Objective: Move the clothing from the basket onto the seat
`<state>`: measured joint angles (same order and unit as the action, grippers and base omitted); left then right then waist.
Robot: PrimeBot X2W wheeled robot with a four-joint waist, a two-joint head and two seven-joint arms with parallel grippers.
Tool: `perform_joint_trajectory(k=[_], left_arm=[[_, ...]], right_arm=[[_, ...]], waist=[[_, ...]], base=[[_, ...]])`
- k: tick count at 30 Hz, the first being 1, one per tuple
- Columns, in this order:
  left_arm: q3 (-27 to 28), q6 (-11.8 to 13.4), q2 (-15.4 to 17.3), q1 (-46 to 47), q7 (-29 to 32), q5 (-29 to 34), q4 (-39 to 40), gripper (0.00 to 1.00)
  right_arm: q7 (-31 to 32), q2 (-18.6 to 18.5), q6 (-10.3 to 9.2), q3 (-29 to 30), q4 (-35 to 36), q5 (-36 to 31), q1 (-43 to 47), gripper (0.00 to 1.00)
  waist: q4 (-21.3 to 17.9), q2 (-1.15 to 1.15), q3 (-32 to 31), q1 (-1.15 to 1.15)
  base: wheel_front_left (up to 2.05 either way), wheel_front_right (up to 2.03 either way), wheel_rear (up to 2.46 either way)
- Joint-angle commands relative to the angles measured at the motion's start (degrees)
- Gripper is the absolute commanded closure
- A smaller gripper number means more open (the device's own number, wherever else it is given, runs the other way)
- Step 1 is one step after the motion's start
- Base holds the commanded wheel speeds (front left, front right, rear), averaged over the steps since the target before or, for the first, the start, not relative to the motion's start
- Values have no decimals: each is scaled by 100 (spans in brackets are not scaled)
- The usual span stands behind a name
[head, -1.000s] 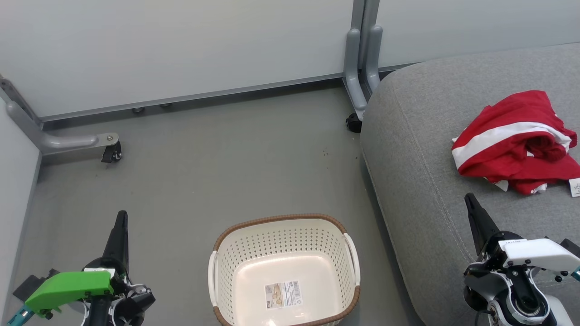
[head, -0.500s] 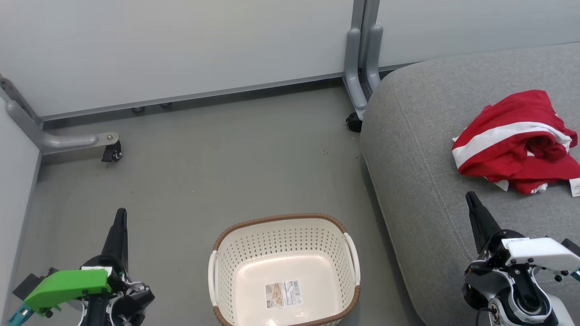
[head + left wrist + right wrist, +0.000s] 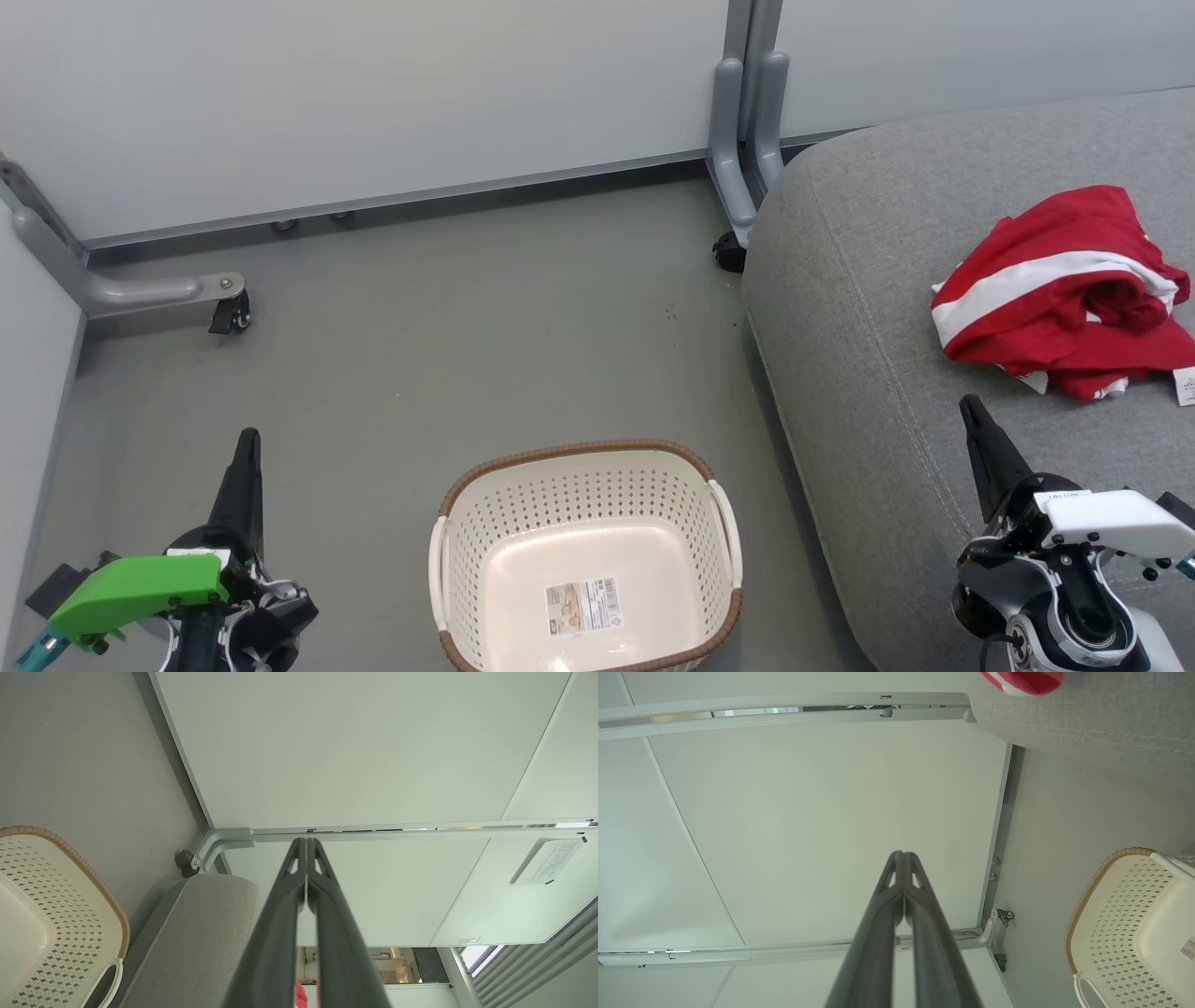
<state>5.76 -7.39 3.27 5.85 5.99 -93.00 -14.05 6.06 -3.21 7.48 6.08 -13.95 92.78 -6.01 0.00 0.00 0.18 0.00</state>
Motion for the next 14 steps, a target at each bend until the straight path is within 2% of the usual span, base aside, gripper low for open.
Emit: perform_joint_trajectory(k=[1, 14], left_arm=[[32, -18, 18, 68, 25, 12, 5, 100], [45, -18, 7, 69, 37, 27, 5, 100]], right_arm=[[34, -4, 2, 9, -12, 6, -28, 100], [35, 0, 2, 17, -12, -6, -30, 100]], waist=[[0, 0, 0, 0], [0, 0, 0, 0]], base=[[0, 0, 0], [0, 0, 0]])
